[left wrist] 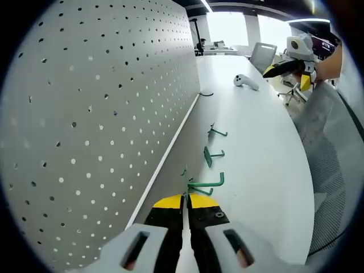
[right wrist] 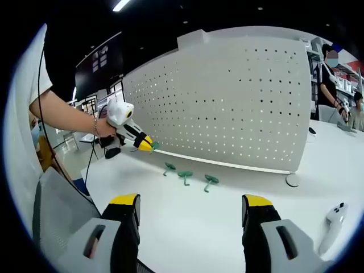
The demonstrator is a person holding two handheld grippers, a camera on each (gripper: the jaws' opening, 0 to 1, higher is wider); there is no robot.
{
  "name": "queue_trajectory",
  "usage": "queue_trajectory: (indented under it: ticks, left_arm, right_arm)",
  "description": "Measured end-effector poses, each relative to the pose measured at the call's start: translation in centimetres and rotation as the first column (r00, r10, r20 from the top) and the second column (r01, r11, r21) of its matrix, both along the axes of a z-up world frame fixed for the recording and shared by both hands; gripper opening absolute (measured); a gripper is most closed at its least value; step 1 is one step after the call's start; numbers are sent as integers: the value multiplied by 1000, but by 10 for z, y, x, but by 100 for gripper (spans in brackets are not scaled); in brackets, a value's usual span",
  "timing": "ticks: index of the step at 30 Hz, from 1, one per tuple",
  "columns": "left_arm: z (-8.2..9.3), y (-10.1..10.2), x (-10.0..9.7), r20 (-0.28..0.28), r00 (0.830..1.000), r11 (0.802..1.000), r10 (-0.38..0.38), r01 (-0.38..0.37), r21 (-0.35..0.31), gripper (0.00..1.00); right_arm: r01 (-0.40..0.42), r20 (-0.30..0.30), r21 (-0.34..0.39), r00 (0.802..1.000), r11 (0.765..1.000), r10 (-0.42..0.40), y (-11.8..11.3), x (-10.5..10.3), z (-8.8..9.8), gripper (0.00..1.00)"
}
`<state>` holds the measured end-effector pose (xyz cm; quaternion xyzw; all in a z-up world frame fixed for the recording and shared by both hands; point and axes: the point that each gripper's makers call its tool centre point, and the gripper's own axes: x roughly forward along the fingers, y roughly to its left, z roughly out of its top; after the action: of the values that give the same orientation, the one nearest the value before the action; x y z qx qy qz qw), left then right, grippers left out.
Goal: Insert the hook assembly into the mounting plate slot until the hook locks in place.
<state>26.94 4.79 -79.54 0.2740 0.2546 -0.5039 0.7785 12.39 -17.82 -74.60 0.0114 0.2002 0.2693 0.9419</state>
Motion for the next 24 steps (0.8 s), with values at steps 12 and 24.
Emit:
queue_trajectory:
  ticks: [12, 24]
  left_arm:
    - [15, -8, -4, 25, 999, 996, 41, -39, -76, 2]
    - [39, -18, -14, 57, 995, 983, 83, -72, -170, 2]
  right_arm:
    - [-4, 12, -2, 1000, 1000, 4, 2, 1, 3, 70]
    - [-10, 21, 4, 1000, 1000, 10, 4, 1, 6, 70]
